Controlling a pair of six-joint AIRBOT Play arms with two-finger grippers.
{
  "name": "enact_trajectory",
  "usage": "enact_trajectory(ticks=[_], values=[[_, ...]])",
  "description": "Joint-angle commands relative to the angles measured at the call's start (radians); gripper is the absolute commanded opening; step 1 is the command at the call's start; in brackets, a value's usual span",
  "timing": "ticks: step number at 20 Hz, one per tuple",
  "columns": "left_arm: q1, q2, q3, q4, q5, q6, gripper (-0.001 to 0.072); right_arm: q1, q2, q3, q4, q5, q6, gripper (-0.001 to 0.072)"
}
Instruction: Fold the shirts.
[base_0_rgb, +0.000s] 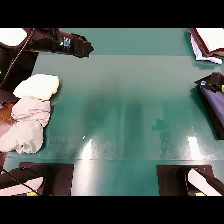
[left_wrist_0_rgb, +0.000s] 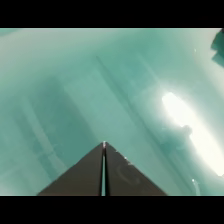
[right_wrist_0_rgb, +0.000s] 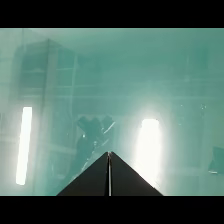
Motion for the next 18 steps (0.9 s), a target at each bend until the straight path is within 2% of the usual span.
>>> enact_trajectory(ticks=[1,14,16,17,18], values=[[0.000,0.001,0.000,0.000,0.034,0.000,0.0023,0.002,0.000,0.000,0.000,0.002,0.000,0.0019],[0.000,0.001,0.000,-0.017,0.038,0.000,0.0024,0.002,0.000,0.000,0.000,0.032,0.000,0.0019],[0.013,0.003,0.003,0.049,0.064,-0.003,0.0026,0.002,0.000,0.000,0.000,0.039,0.000,0.0019],[0.040,0.009,0.005,0.122,0.037,-0.031,0.0235,0.002,0.000,0.000,0.000,0.039,0.000,0.0019],[0.077,0.014,0.005,0.211,-0.002,-0.098,0.0539,0.002,0.000,0.000,0.000,0.043,0.000,0.0019]])
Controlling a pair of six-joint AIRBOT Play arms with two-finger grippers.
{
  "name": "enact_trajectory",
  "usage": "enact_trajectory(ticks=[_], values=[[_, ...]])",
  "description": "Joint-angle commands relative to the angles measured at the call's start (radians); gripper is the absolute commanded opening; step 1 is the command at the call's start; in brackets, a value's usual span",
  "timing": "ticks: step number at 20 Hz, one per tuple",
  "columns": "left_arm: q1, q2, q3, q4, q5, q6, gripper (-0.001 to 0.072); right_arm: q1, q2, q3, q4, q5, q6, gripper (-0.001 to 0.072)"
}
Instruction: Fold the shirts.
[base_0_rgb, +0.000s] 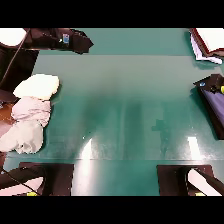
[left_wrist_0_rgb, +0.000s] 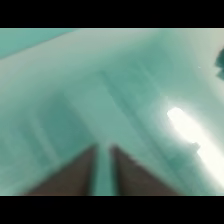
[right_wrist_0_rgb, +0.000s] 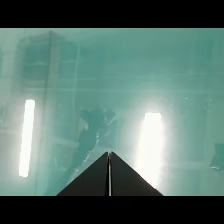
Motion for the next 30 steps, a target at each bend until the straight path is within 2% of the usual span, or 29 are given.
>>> enact_trajectory(ticks=[1,3,5,9,13,19,20,21,22,26,30], values=[[0.099,0.010,0.003,0.268,-0.101,-0.161,0.0620,0.001,0.000,0.000,0.000,0.016,0.000,0.0019],[0.201,0.009,-0.010,0.433,-0.203,-0.210,0.0621,0.001,0.000,0.000,0.000,0.023,0.000,0.0019],[0.308,0.009,-0.068,0.471,-0.225,-0.209,0.0622,0.001,0.000,0.000,0.000,0.020,0.000,0.0019],[0.450,0.007,-0.312,0.470,-0.083,-0.209,0.0622,0.001,0.000,0.000,0.001,0.023,0.001,0.0019],[0.492,-0.055,-0.498,0.471,0.089,-0.207,0.0622,0.001,0.000,0.000,0.000,0.021,0.001,0.0019],[0.492,-0.161,-0.499,0.470,0.122,-0.210,0.0618,0.001,0.000,0.000,0.002,0.023,0.002,0.0019],[0.492,-0.159,-0.490,0.470,0.113,-0.211,0.0510,0.001,0.000,0.000,0.002,0.023,0.002,0.0019],[0.492,-0.154,-0.477,0.470,0.098,-0.209,0.0234,0.001,0.000,0.000,0.002,0.021,0.002,0.0019],[0.492,-0.149,-0.457,0.470,0.083,-0.208,0.0020,0.001,0.000,0.000,0.002,0.020,0.002,0.0019],[0.480,-0.062,-0.300,0.471,-0.015,-0.188,0.0022,0.001,0.000,0.045,0.003,0.023,0.023,0.0019],[0.390,0.134,-0.068,0.466,-0.114,-0.136,0.0022,0.001,0.000,0.231,0.003,0.014,0.038,0.0019]])
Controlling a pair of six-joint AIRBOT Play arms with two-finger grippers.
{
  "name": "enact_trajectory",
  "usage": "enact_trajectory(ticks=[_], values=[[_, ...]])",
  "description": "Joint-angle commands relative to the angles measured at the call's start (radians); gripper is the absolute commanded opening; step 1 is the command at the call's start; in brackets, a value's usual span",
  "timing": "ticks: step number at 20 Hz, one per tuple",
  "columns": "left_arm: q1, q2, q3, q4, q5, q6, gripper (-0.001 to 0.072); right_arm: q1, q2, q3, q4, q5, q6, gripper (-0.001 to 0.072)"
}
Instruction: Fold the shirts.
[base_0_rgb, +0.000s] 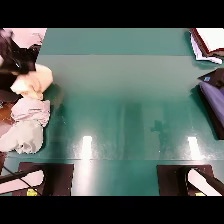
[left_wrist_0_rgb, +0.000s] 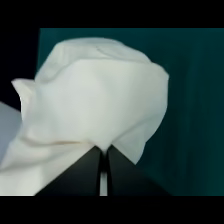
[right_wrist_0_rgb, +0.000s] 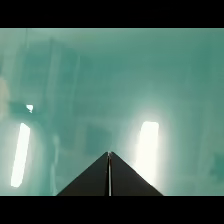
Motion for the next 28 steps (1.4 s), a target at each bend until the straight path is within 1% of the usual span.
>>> enact_trajectory(ticks=[1,3,5,7,9,13,17,18,19,20,22,23,24,26,28], values=[[-0.092,0.156,0.197,-0.007,-0.111,0.039,0.0023,0.001,0.000,0.148,0.000,-0.015,0.013,0.0019],[-0.183,0.227,0.304,-0.028,-0.183,0.083,0.0022,0.001,0.000,0.227,-0.001,-0.032,0.012,0.0019],[-0.283,0.259,0.403,-0.067,-0.264,0.107,0.0022,0.001,-0.001,0.283,-0.001,-0.046,0.012,0.0019],[-0.387,0.263,0.459,-0.120,-0.306,0.113,0.0023,0.001,-0.001,0.316,-0.001,-0.051,0.012,0.0019],[-0.484,0.252,0.457,-0.164,-0.313,0.113,0.0022,0.001,-0.001,0.329,-0.001,-0.045,0.012,0.0019],[-0.650,0.125,0.457,-0.251,-0.370,0.113,0.0023,0.001,-0.001,0.329,-0.001,-0.036,0.012,0.0019],[-0.752,-0.091,0.457,-0.323,-0.368,0.113,0.0027,0.001,-0.001,0.329,-0.001,-0.023,0.012,0.0019],[-0.769,-0.150,0.457,-0.325,-0.369,0.113,0.0281,0.001,-0.001,0.329,-0.001,-0.019,0.012,0.0019],[-0.777,-0.204,0.457,-0.325,-0.375,0.113,0.0647,0.001,-0.001,0.329,-0.001,-0.015,0.012,0.0019],[-0.777,-0.246,0.457,-0.324,-0.387,0.112,0.0720,0.001,-0.001,0.329,-0.001,-0.011,0.012,0.0019],[-0.742,-0.276,0.457,-0.285,-0.394,0.109,0.0720,0.001,-0.001,0.329,-0.002,-0.002,0.012,0.0019],[-0.703,-0.268,0.457,-0.278,-0.394,0.104,0.0653,0.001,-0.001,0.329,-0.002,0.003,0.012,0.0019],[-0.649,-0.251,0.457,-0.278,-0.405,0.105,0.0558,0.001,-0.001,0.329,-0.002,0.008,0.012,0.0019],[-0.527,-0.222,0.451,-0.281,-0.440,0.096,0.0549,0.001,-0.001,0.329,-0.003,0.022,0.012,0.0019],[-0.411,-0.181,0.365,-0.311,-0.431,0.078,0.0549,0.001,-0.001,0.329,-0.003,0.032,0.012,0.0019]])
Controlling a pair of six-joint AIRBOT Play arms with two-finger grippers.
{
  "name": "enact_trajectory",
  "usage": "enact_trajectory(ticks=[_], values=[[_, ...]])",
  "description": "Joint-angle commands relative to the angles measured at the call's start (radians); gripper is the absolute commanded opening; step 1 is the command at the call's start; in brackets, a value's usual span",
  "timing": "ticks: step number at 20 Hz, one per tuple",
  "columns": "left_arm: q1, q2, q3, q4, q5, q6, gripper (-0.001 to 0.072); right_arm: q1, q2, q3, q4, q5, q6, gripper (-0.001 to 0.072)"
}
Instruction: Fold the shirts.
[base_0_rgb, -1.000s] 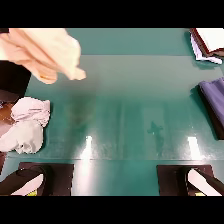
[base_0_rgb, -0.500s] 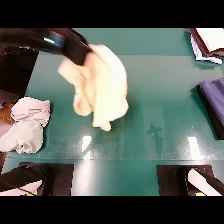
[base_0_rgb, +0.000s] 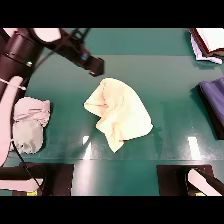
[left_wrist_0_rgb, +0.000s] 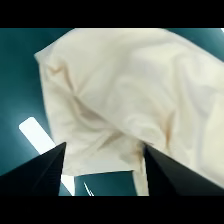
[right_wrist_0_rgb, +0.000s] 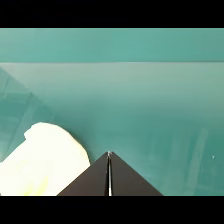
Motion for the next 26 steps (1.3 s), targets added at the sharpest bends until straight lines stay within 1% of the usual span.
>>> enact_trajectory(ticks=[1,4,7,9,14,17,18,19,20,22,23,24,26], values=[[0.187,0.047,-0.135,-0.053,-0.003,-0.019,0.0549,0.001,0.000,0.001,-0.001,0.018,0.000,0.0019],[0.282,0.056,-0.388,-0.155,0.066,-0.005,0.0551,0.001,0.000,0.001,-0.001,0.019,0.000,0.0019],[0.291,0.047,-0.631,-0.230,0.254,0.061,0.0551,0.001,-0.001,0.001,-0.001,0.022,0.000,0.0019],[0.291,0.022,-0.722,-0.290,0.360,0.097,0.0550,0.001,-0.001,0.001,-0.001,0.023,0.000,0.0019],[0.283,-0.067,-0.740,-0.460,0.431,0.196,0.0549,0.001,-0.001,0.001,-0.001,0.029,0.000,0.0019],[0.249,-0.090,-0.740,-0.472,0.431,0.218,0.0547,0.001,-0.001,0.000,-0.001,0.032,0.000,0.0019],[0.240,-0.091,-0.740,-0.472,0.442,0.218,0.0536,0.001,-0.001,0.000,-0.001,0.032,0.000,0.0019],[0.240,-0.090,-0.736,-0.479,0.441,0.217,0.0299,0.001,-0.001,0.000,-0.001,0.034,0.000,0.0019],[0.245,-0.089,-0.726,-0.469,0.433,0.220,0.0026,0.001,-0.001,0.000,-0.001,0.043,0.000,0.0019],[0.267,-0.066,-0.680,-0.425,0.378,0.215,0.0022,0.001,0.001,-0.013,0.000,0.079,0.000,0.0019],[0.282,-0.039,-0.651,-0.373,0.361,0.195,0.0021,0.001,0.008,-0.045,0.000,0.099,0.000,0.0019],[0.296,0.002,-0.620,-0.308,0.351,0.179,0.0021,0.001,0.019,-0.094,0.000,0.106,0.000,0.0019],[0.320,0.096,-0.571,-0.215,0.341,0.180,0.0022,0.001,0.054,-0.235,0.000,0.105,0.000,0.0019]])
